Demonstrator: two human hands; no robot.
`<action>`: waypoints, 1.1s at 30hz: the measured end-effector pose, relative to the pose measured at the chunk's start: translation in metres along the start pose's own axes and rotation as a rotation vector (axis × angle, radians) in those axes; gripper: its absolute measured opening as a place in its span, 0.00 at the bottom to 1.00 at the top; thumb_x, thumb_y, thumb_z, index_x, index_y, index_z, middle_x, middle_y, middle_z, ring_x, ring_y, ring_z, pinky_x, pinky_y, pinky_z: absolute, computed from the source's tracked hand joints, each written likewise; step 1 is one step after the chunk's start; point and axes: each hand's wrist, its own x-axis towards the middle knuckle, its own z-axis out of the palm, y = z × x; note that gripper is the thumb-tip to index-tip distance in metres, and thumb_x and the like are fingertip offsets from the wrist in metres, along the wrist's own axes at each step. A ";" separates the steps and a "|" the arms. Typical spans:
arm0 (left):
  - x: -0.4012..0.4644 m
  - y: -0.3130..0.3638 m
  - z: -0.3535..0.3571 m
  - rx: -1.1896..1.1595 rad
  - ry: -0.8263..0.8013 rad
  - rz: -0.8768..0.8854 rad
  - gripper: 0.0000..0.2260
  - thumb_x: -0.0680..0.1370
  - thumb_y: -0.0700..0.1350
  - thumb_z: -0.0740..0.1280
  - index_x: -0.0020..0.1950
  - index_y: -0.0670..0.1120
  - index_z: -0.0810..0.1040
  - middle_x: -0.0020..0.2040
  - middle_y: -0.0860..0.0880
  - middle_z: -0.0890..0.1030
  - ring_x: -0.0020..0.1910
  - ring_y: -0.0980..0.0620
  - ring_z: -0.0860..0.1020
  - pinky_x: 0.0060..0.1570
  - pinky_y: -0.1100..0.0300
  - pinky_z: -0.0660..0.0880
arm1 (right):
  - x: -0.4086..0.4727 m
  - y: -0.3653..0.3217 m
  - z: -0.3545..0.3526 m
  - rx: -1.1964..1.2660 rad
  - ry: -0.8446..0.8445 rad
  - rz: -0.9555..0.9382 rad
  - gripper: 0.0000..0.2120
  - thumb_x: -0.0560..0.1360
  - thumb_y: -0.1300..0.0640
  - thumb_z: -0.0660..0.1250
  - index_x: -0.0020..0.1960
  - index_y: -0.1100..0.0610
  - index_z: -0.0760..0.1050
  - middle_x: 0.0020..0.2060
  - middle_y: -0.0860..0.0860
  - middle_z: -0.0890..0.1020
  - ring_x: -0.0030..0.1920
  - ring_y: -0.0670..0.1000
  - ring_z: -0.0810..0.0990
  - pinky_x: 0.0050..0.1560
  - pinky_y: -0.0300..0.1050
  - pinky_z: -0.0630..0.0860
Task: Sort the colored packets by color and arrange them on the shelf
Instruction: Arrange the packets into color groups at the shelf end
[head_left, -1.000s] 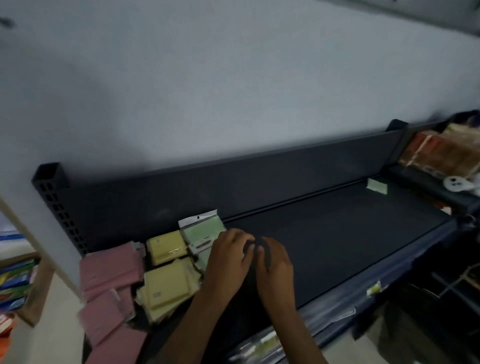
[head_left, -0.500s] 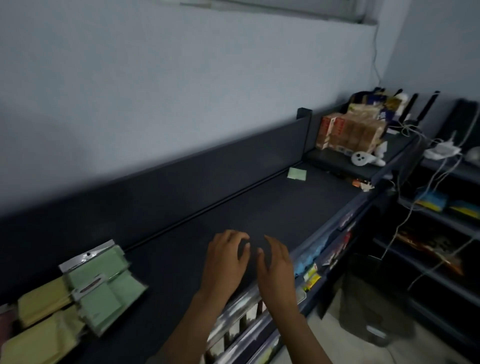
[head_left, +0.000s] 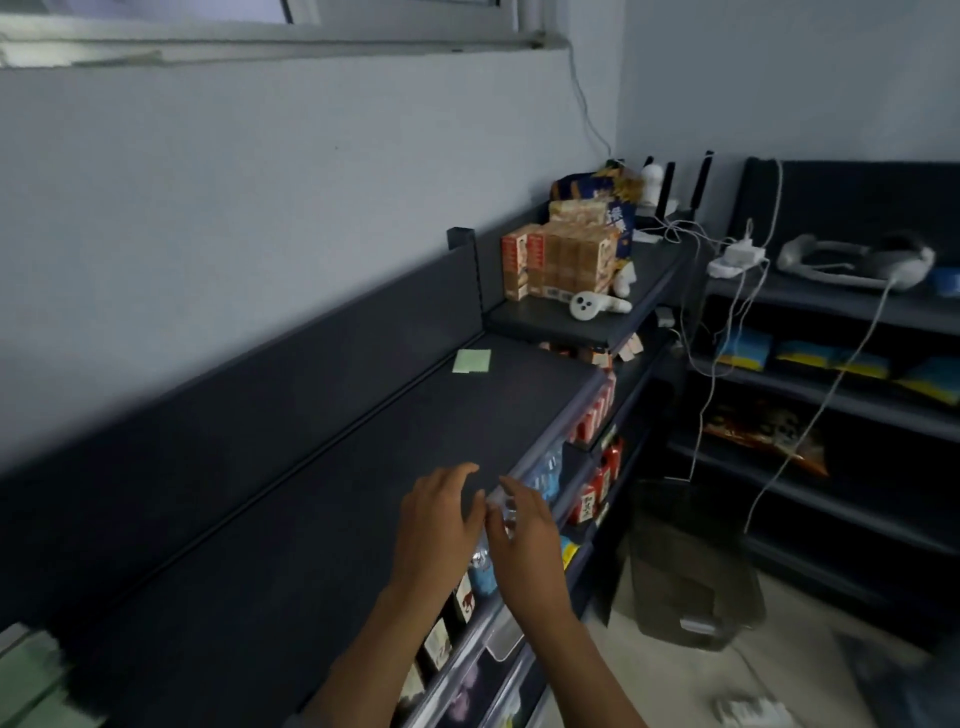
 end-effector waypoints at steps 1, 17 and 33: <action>0.003 0.003 0.005 -0.013 -0.003 -0.004 0.15 0.82 0.51 0.65 0.69 0.52 0.75 0.63 0.53 0.79 0.62 0.53 0.74 0.62 0.57 0.71 | 0.002 0.004 -0.005 0.003 0.011 0.009 0.18 0.83 0.48 0.62 0.72 0.49 0.71 0.65 0.45 0.75 0.61 0.44 0.77 0.63 0.48 0.77; 0.130 0.008 0.100 -0.204 0.005 -0.037 0.11 0.80 0.49 0.68 0.62 0.52 0.79 0.59 0.52 0.79 0.59 0.51 0.75 0.60 0.53 0.74 | 0.128 0.051 -0.021 -0.074 0.075 0.074 0.16 0.83 0.53 0.63 0.70 0.52 0.73 0.63 0.48 0.78 0.61 0.45 0.78 0.63 0.47 0.77; 0.263 -0.058 0.135 -0.193 -0.037 -0.160 0.13 0.81 0.46 0.65 0.66 0.52 0.76 0.65 0.49 0.74 0.64 0.47 0.71 0.64 0.51 0.72 | 0.267 0.068 0.035 -0.196 -0.048 0.034 0.18 0.80 0.62 0.64 0.70 0.57 0.74 0.64 0.51 0.77 0.60 0.47 0.78 0.64 0.44 0.76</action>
